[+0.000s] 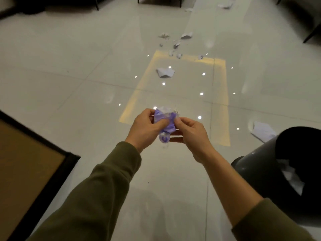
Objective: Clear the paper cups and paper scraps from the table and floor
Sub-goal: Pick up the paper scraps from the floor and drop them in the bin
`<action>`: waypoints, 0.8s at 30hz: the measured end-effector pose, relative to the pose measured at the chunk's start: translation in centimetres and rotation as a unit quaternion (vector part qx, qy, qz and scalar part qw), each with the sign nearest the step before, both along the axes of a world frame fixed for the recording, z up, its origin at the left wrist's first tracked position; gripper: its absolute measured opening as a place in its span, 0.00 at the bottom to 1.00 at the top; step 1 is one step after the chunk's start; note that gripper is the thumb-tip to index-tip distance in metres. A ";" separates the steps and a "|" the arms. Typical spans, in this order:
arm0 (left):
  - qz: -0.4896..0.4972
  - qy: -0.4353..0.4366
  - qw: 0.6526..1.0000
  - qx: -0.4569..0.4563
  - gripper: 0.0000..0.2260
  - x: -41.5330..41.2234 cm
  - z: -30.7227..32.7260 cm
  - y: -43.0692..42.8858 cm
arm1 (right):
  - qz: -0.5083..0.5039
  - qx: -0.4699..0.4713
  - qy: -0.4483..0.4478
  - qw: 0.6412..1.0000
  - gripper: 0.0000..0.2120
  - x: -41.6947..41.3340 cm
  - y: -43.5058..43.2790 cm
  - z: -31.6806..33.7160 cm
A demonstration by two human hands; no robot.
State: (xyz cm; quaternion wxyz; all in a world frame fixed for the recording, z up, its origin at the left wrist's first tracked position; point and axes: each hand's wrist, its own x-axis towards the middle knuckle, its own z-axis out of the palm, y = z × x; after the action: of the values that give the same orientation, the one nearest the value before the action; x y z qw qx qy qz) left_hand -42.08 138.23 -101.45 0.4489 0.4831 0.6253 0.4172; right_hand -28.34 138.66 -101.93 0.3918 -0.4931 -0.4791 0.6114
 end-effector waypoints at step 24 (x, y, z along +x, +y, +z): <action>-0.408 0.173 0.895 -0.044 0.11 33.7 3.7 3.8 | -0.069 -0.141 -0.225 0.962 0.05 36.3 -2.9 5.6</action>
State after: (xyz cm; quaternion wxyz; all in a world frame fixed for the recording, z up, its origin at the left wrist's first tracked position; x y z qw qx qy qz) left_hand -8.42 142.06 -97.72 0.4850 0.7403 0.4587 0.0795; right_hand 7.91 135.78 -96.30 0.2416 -0.7002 -0.4287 0.5173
